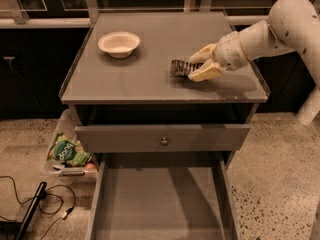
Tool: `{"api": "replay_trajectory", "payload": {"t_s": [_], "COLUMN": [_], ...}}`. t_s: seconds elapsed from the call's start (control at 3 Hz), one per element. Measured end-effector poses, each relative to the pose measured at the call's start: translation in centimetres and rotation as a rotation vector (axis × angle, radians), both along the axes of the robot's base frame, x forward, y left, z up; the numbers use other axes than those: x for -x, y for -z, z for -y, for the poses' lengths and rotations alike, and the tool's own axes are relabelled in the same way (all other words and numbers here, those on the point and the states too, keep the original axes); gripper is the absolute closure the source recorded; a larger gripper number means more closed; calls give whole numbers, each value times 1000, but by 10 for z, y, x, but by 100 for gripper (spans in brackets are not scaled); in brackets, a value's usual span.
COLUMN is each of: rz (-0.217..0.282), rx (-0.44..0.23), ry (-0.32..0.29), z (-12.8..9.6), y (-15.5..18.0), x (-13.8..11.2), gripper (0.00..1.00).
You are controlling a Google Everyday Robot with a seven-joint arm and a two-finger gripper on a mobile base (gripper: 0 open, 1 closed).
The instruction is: Pick rxbar chocolate from middle drawer and place on counter
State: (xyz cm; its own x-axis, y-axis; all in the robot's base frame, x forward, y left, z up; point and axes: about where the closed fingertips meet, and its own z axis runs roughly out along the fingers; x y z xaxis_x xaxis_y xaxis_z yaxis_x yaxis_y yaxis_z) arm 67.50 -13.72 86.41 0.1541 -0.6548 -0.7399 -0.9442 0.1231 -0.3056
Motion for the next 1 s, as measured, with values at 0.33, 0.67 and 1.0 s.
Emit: {"api": "replay_trajectory", "payload": {"t_s": [0.33, 0.67, 1.0], "rz": [0, 0, 0], "rx": [0, 0, 0], "ry": [0, 0, 0], "z": [0, 0, 0], "y": [0, 0, 0], "x": [0, 0, 0], "gripper": [58, 35, 13]}}
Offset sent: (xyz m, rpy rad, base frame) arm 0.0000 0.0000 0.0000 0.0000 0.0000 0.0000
